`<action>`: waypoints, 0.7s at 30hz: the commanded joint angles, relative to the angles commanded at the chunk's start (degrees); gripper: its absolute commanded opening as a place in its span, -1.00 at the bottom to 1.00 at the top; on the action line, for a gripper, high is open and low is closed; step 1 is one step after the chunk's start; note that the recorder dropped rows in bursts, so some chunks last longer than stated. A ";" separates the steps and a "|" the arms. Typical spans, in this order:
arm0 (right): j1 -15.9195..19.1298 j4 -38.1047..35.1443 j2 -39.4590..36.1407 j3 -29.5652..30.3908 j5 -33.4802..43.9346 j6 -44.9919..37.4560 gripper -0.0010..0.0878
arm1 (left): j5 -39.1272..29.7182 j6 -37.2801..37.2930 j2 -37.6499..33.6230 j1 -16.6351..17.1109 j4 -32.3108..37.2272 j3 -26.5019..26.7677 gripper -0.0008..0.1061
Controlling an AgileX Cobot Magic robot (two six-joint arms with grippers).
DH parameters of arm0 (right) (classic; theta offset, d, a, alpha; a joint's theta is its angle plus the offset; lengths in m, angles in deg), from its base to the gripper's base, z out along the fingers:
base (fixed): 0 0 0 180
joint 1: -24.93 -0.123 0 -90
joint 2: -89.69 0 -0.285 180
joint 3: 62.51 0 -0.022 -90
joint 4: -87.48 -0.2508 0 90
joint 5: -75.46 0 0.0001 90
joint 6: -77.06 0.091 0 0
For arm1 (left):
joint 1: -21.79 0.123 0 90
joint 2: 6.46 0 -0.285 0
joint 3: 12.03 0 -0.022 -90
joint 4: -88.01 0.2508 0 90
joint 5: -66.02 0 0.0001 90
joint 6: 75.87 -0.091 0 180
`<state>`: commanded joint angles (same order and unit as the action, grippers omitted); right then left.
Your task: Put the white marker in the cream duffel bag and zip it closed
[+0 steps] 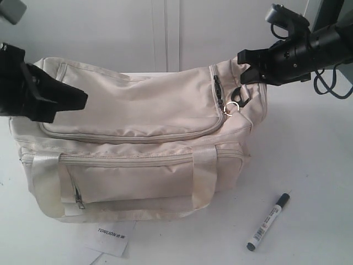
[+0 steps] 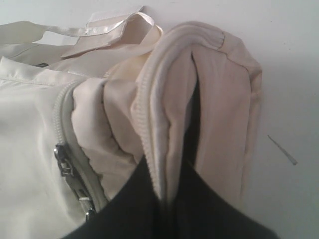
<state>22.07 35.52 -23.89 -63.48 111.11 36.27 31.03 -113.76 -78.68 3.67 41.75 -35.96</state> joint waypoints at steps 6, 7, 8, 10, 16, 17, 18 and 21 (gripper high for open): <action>0.00 0.00 0.00 0.00 0.00 0.00 -0.98 | -11.40 2.26 -0.17 0.12 0.73 0.00 -0.99; 0.00 0.11 0.00 0.00 0.02 0.00 -0.98 | -14.14 2.26 -0.17 0.20 1.44 0.00 -0.99; 0.00 0.11 0.00 0.00 0.02 0.00 -0.98 | -16.92 2.59 -0.17 0.20 2.56 0.00 -0.99; 0.00 0.11 0.00 0.00 0.02 0.00 -0.98 | -21.74 4.83 -0.17 0.20 7.71 0.00 -0.99; 0.00 0.11 0.00 0.00 0.02 0.00 -0.98 | -26.03 18.28 -0.17 0.24 28.98 0.00 -0.99; 0.00 0.11 0.00 0.00 0.02 0.00 -0.98 | -25.46 20.17 -0.17 0.24 32.49 0.00 -0.99; 0.00 0.11 0.00 0.00 0.02 0.00 -0.98 | -24.18 23.01 -0.17 0.24 35.81 0.00 -0.99; 0.00 0.11 0.00 0.00 0.02 0.00 -0.98 | -17.06 28.50 -0.17 0.24 43.76 0.00 -0.99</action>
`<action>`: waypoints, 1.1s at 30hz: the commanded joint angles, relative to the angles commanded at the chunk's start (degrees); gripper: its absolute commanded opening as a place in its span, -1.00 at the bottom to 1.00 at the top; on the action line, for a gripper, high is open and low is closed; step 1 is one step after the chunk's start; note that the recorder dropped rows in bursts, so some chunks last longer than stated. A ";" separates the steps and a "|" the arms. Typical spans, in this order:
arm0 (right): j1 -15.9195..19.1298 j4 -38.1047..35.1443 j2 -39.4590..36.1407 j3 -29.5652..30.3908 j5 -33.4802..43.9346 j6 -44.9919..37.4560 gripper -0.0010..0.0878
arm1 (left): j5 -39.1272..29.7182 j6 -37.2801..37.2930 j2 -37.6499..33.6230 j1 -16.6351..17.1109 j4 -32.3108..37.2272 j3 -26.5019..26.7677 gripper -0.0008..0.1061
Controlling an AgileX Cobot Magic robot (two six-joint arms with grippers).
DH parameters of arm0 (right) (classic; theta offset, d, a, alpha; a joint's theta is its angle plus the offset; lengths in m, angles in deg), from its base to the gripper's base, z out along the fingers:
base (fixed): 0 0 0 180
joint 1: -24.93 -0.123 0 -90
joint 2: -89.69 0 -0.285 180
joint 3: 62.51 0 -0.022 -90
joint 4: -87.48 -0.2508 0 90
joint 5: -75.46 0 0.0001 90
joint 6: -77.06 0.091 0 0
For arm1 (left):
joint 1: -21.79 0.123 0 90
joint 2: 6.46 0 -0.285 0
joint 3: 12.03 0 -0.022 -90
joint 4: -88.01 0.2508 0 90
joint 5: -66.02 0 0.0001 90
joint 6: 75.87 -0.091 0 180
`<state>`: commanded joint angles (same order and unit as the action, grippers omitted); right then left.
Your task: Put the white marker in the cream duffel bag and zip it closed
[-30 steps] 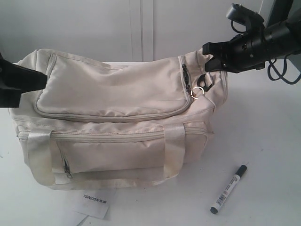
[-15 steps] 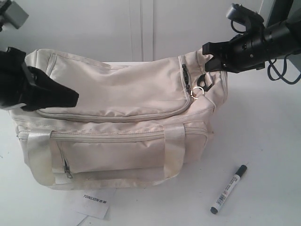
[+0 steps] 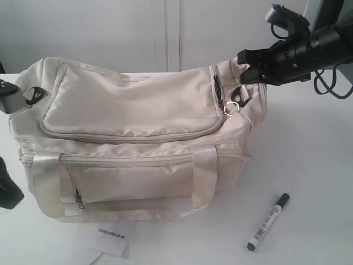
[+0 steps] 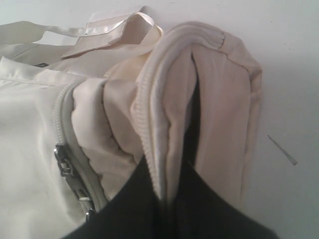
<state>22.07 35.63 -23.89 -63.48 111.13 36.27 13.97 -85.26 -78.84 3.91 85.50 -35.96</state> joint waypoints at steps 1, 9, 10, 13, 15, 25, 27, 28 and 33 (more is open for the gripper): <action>0.00 0.00 0.00 0.00 0.00 0.00 -0.98 | 3.28 1.25 0.00 0.00 2.81 0.00 -0.99; 0.00 0.00 0.00 0.00 0.00 0.00 -0.98 | 23.29 3.19 0.00 0.00 8.09 0.44 -0.99; 0.00 0.00 0.00 0.00 0.00 0.00 -0.98 | 24.32 3.19 -0.12 0.00 6.92 0.91 -0.99; 0.00 0.00 0.00 0.00 0.00 0.00 -0.98 | 26.39 1.72 -0.84 -0.23 5.63 2.97 -0.99; 0.00 0.00 0.00 0.00 0.00 0.00 -0.98 | 25.57 -3.15 -2.17 -0.37 1.28 5.45 -0.99; 0.00 0.00 0.00 0.00 0.01 0.00 -0.98 | 16.85 -17.78 -11.37 -6.93 -12.05 16.59 -0.99; 0.00 0.00 0.00 0.00 0.01 0.00 -0.98 | 16.85 -17.90 -12.82 -8.03 -12.29 17.91 -0.99; 0.00 0.00 0.00 0.00 0.01 0.00 -0.98 | 16.74 -17.90 -13.58 -8.52 -12.57 18.67 -0.99; 0.00 0.00 0.00 0.00 0.01 0.00 -0.98 | 16.74 -18.01 -16.75 -10.55 -15.17 21.81 -0.99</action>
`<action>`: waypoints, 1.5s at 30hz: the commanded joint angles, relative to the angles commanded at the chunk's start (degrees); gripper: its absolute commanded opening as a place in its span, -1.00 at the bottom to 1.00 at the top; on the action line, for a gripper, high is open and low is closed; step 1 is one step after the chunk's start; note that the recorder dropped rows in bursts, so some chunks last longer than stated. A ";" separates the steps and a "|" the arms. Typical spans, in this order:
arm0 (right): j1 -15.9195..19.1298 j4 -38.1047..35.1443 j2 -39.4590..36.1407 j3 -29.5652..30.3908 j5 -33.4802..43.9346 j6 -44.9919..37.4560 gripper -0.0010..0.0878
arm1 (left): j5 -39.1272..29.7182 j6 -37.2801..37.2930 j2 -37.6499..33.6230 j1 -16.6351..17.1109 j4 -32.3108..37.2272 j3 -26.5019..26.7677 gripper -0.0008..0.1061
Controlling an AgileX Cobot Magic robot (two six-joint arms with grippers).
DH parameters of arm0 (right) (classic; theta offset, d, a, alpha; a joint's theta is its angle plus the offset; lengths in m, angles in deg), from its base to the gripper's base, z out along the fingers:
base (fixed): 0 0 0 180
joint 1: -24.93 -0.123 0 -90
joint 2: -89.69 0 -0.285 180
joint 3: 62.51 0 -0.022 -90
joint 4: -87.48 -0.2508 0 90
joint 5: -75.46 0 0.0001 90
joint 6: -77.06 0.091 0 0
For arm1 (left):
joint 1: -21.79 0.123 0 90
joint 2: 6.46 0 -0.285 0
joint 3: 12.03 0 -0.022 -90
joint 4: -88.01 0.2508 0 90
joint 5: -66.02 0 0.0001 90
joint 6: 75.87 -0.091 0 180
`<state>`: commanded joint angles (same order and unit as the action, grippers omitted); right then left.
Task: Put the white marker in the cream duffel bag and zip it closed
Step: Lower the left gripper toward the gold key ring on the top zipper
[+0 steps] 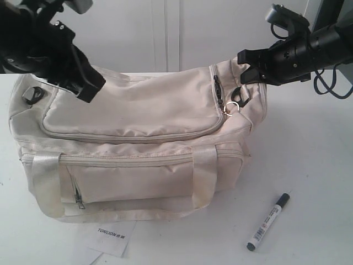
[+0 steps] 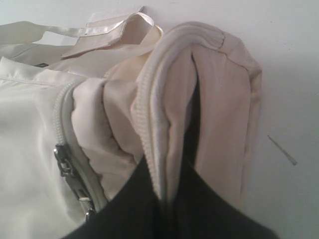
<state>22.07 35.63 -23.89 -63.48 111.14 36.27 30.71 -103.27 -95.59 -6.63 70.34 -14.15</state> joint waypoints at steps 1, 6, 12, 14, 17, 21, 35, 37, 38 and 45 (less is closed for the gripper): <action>0.00 0.00 0.00 0.00 0.00 0.00 -0.98 | 0.10 -0.54 -0.65 -0.39 -1.52 0.70 -0.99; 0.00 0.00 0.00 0.00 0.00 0.00 -0.98 | 0.10 -10.10 -4.13 -0.34 -17.09 3.33 -0.99; 0.00 0.00 0.00 0.00 0.01 0.00 -0.98 | -0.76 -23.05 -7.83 -0.34 -31.90 4.50 -0.99; 0.00 0.00 0.00 0.00 0.01 0.00 -0.98 | -1.30 -25.32 -8.81 -0.74 -33.51 4.74 -0.99; 0.00 0.00 0.00 0.00 0.01 0.00 -0.98 | -1.54 -25.47 -10.16 -1.82 -33.66 5.53 -0.99; 0.00 0.00 0.00 0.00 0.01 0.00 -0.98 | -1.64 -26.98 -12.78 -4.35 -33.66 7.46 -0.99; 0.00 0.00 0.00 0.00 0.01 0.00 -0.98 | -1.09 -29.95 -22.31 -7.29 -33.66 16.36 -0.42; 0.00 0.00 0.00 0.00 0.01 0.00 -0.98 | -0.74 -30.43 -23.28 -7.59 -33.66 17.11 -0.34; 0.00 0.00 0.00 0.00 0.01 0.00 -0.98 | -0.29 -30.71 -23.90 -7.61 -33.66 17.57 -0.27; 0.00 0.00 0.00 0.00 -0.14 0.00 -0.98 | -0.19 -34.12 -27.19 -7.71 -34.44 20.10 0.06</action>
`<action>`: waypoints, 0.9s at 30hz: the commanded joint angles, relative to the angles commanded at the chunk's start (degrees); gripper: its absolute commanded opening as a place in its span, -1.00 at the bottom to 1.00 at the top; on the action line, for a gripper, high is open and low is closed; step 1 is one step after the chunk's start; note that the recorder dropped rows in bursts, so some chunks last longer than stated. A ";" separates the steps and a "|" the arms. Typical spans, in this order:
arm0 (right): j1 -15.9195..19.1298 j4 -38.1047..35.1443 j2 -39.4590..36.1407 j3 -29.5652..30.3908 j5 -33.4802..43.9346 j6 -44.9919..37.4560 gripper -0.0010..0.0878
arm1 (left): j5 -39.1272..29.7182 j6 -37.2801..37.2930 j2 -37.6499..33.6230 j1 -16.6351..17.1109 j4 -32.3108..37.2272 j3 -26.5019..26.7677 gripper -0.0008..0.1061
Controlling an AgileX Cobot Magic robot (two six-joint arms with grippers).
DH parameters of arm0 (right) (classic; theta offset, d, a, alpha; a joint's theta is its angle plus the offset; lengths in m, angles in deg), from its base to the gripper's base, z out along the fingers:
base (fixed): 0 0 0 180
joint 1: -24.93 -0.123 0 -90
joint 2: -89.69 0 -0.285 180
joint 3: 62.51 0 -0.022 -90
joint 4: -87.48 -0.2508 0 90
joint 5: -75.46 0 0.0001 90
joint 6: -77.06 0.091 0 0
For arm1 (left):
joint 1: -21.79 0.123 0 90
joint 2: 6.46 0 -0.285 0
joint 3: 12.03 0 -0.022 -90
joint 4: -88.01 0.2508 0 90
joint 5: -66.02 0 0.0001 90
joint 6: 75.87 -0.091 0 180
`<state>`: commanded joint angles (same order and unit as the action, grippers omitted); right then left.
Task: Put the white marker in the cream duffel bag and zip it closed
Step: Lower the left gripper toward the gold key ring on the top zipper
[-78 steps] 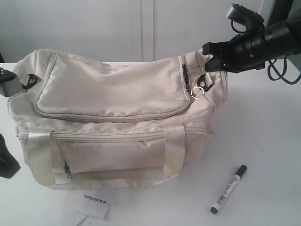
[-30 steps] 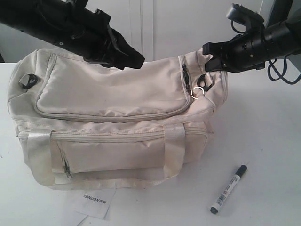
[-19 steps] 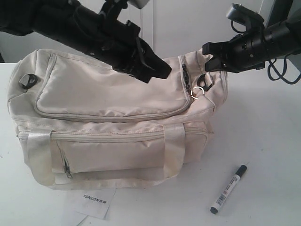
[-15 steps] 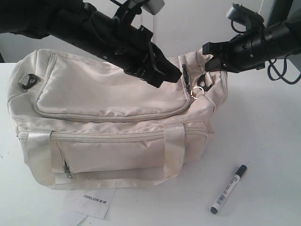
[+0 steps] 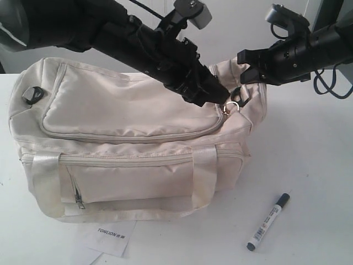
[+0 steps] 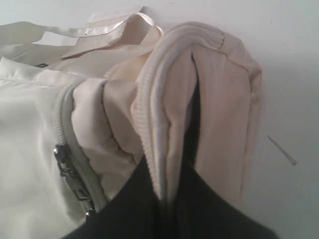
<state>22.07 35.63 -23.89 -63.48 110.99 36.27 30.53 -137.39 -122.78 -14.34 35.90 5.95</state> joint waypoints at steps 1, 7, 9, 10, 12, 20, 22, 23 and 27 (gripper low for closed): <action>0.00 0.00 0.00 0.00 0.00 0.00 -0.98 | -0.12 -0.85 -0.39 0.00 -0.24 0.44 0.06; 0.00 0.00 0.00 0.00 0.03 0.00 -0.98 | -0.59 -4.94 -3.58 -0.14 -0.59 3.78 0.06; 0.00 0.00 0.00 0.00 0.13 0.00 -0.98 | -0.61 -5.40 -4.70 -0.14 -0.59 4.93 0.06; 0.00 0.00 0.00 0.00 0.13 0.00 -0.98 | -0.72 -5.53 -5.32 -0.14 -0.59 5.55 0.06; 0.00 0.00 0.00 0.00 0.13 0.00 -0.98 | -1.46 -5.53 -6.40 -0.14 -0.59 6.51 0.06; 0.00 0.00 0.00 0.00 0.13 0.00 -0.98 | -3.13 -6.18 -9.43 -0.70 0.52 8.27 0.23; 0.00 0.00 0.00 0.00 0.13 0.00 -0.98 | -2.26 -6.18 -10.03 -0.70 0.94 8.27 0.31; 0.00 0.00 0.00 0.00 0.13 0.00 -0.98 | -1.91 -6.18 -10.02 -0.70 1.17 8.27 0.30; 0.00 0.00 0.00 0.00 0.13 0.00 -0.98 | -0.98 -9.18 -10.14 -0.70 1.17 8.27 0.26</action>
<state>22.07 35.63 -23.89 -63.48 111.12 36.27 29.55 -146.57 -132.91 -15.05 37.07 14.22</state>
